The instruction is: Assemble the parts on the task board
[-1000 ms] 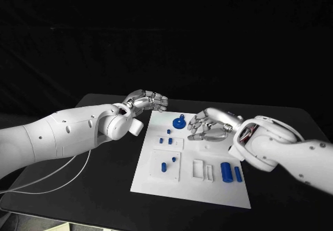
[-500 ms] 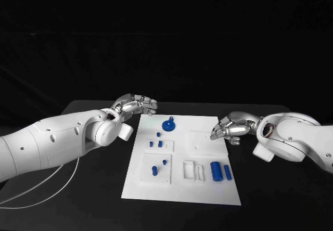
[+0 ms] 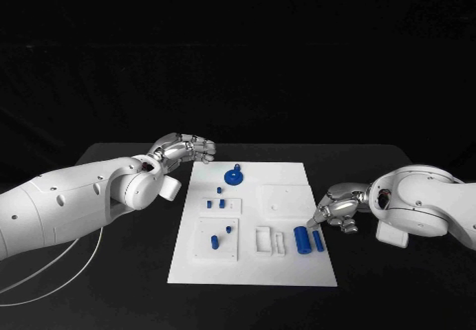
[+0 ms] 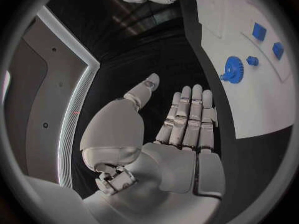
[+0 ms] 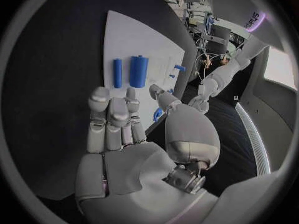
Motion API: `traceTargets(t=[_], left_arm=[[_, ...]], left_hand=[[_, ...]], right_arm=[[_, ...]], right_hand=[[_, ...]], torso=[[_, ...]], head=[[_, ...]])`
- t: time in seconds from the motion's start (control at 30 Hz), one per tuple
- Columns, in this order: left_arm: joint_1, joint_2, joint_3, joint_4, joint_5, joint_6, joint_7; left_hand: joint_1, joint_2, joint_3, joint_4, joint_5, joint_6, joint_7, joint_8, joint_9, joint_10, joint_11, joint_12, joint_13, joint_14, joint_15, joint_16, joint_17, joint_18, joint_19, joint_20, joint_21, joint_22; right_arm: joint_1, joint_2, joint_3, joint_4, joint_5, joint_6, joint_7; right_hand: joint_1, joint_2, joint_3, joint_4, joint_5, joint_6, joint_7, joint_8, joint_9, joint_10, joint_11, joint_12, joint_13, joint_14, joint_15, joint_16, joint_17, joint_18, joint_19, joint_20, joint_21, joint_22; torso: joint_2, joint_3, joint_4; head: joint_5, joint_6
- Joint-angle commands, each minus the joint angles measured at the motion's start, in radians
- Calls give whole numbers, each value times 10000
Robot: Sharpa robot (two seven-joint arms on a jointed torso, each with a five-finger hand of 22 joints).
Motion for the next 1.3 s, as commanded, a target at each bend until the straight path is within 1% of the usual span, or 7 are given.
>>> traceTargets(t=[0.03, 0.13, 0.33, 0.5, 0.6, 0.93, 1.3], left_arm=[[2, -12, 8, 28, 45, 307, 222], [2, -41, 8, 47, 45, 322, 234], [2, -64, 8, 45, 45, 352, 231], [2, -65, 8, 49, 45, 393, 226], [2, -75, 8, 54, 45, 401, 222], [3, -114, 8, 80, 45, 400, 206], [3, -147, 8, 94, 45, 506, 231]], left_hand=[[-197, -41, -202, -36, -37, -73, -3, 74, -13, -32, 13, 46, -23, -16, 36, -64, 27, 139, 28, 31, -69, 21], [-299, -79, -373, -63, -36, -90, -2, 89, -23, -37, 14, 45, -42, -22, 37, -81, 52, 151, 31, 33, -97, 28], [-421, -83, -527, -45, -36, -105, -3, 108, -36, -38, 12, 47, -60, -23, 37, -102, 82, 164, 44, 35, -134, 30], [-465, -67, -572, -34, -34, -110, -3, 115, -42, -41, 13, 45, -67, -25, 37, -112, 94, 170, 52, 35, -150, 30], [-475, -59, -580, -30, -35, -112, -3, 116, -43, -43, 14, 45, -69, -25, 37, -115, 97, 171, 54, 35, -153, 30], [-490, -45, -598, -27, -34, -120, -3, 118, -48, -46, 14, 43, -73, -30, 37, -123, 103, 175, 56, 35, -164, 31], [-726, -93, -837, -42, -50, -149, -2, 140, -65, -62, 17, 41, -90, -44, 40, -155, 146, 194, 58, 38, -229, 29]], right_arm=[[-6, 5, -76, 147, -381, 917, -601], [-8, 36, -172, 240, -561, 963, -671], [-12, 67, -254, 393, -566, 601, -607], [-32, 186, -283, 395, -750, 638, -588], [-86, 267, -294, 351, -814, 533, -564], [-402, 775, -304, 184, -1316, 171, -611], [-663, 1270, -306, 39, -1603, -698, -566]], right_hand=[[-184, 175, -28, 86, -61, 97, 38, 13, 18, 71, -5, 10, 52, 51, -52, 66, 31, 515, 25, -63, 83, 212], [-366, 246, 40, 205, -589, 79, 42, -45, 19, 110, 2, -25, 131, 47, -44, 86, 77, 515, -22, -47, 142, 204], [-580, 63, 39, 314, -785, -1, 73, -146, -5, 145, 34, -74, 209, 47, -18, 93, 114, 515, -58, -31, 206, 197], [-704, -78, 75, 424, -1204, 4, 76, -193, -4, 164, 40, -128, 287, 47, -13, 86, 140, 515, -91, -47, 248, 180], [-713, -91, 80, 434, -1231, 5, 78, -196, -3, 165, 38, -134, 293, 46, -13, 84, 141, 515, -94, -48, 250, 179], [-747, -191, 122, 494, -1324, -10, 82, -231, -4, 162, 42, -177, 333, 41, -11, 60, 143, 515, -120, -49, 259, 167], [-743, -237, 191, 554, -1388, -15, 86, -257, 1, 145, 45, -236, 365, 26, -8, 7, 129, 515, -152, -52, 246, 146]], torso=[[18, -12, 27], [16, -18, 32], [24, -19, 30], [22, -14, 37], [30, -7, 41], [18, -10, 33], [19, -9, 25]], head=[[-39, -42], [-43, -91], [-58, -220], [-17, -253], [-17, -313], [59, -378], [173, -397]])
